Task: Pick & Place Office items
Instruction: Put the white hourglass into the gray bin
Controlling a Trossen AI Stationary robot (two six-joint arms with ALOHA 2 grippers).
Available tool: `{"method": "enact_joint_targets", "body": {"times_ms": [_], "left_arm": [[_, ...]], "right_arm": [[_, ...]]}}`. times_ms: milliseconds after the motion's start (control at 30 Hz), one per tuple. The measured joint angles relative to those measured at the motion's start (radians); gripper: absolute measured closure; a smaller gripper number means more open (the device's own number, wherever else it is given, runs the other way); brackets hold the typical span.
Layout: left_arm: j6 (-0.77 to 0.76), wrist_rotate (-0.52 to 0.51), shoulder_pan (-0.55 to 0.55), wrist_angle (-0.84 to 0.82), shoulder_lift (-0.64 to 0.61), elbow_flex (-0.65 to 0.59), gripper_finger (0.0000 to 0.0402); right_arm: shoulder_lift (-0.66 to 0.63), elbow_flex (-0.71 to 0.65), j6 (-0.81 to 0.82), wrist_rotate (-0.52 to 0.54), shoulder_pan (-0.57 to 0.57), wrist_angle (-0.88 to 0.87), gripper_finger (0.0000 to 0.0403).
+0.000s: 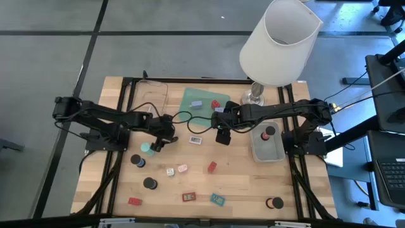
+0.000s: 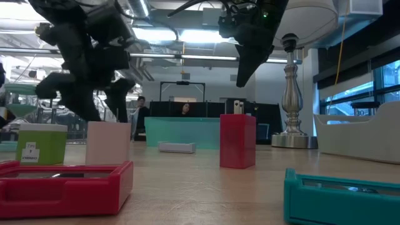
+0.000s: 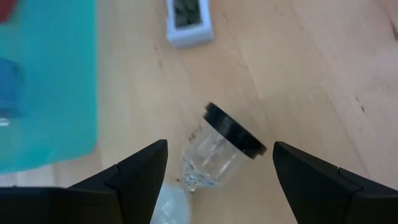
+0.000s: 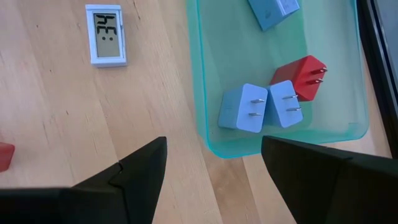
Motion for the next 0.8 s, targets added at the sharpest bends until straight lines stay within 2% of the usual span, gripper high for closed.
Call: {"method": "enact_joint_targets", "body": {"times_ms": [200, 467, 600, 800], "left_arm": [[0.07, -0.005, 0.029, 0.034, 0.098, 0.0, 0.0112], [0.001, 0.001, 0.033, 0.052, 0.189, 0.023, 0.0119], [-0.047, -0.008, 0.019, 0.044, 0.196, 0.052, 0.0155], [-0.057, -0.01, 0.017, 0.049, 0.192, 0.1, 0.0233]], "right_arm": [[0.0, 0.0, 0.0, 0.0, 0.0, 0.0, 0.0137], [0.0, 0.0, -0.003, 0.001, 0.0, 0.001, 0.0137], [0.0, 0.0, -0.003, 0.004, 0.0, 0.001, 0.0137], [0.0, 0.0, -0.002, 0.004, 0.0, 0.001, 0.0137]]}}
